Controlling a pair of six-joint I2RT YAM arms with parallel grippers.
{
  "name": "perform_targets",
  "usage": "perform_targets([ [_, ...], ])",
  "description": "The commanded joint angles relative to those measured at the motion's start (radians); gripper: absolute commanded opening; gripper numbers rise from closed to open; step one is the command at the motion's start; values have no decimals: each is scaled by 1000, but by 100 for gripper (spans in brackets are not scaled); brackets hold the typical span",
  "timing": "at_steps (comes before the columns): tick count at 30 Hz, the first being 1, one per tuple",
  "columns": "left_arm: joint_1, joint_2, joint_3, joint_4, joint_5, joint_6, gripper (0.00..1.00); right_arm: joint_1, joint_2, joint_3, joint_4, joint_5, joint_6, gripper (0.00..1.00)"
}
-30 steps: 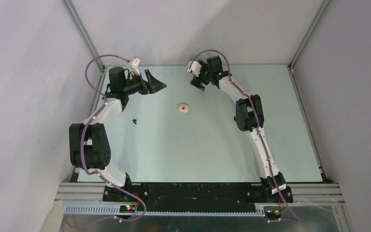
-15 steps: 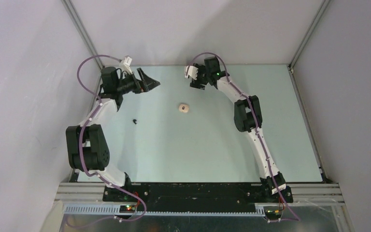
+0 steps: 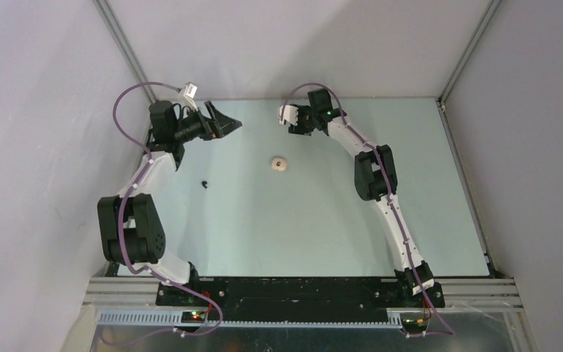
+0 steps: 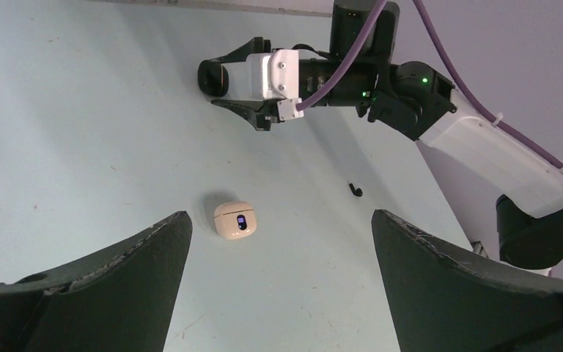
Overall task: Insert the wireless bluetooth earbuds into the charging case
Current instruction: Move the charging case to the center of the board.
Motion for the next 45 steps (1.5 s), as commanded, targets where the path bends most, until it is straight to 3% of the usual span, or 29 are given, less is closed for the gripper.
perform_targets([
  [1,14,-52,-9,53,32,-26,99,9,-12,-12,-186,13,-18,58],
  [13,19,-61,-24,88,40,-52,99,-23,-72,-13,-363,-49,17,56],
  [18,18,-65,-26,97,45,-58,100,-35,-115,-18,-354,-97,87,57],
  [23,26,-68,-27,99,42,-58,99,-47,-156,15,-171,-110,358,54],
  [26,29,-62,-25,101,44,-60,99,-42,-158,22,6,-38,513,60],
  [32,30,-51,-21,99,48,-61,99,1,-115,16,285,113,623,72],
  [41,55,-32,-18,96,63,-66,100,85,11,-11,625,321,348,87],
  [45,75,-19,-27,126,75,-94,99,90,71,35,635,342,243,89],
])
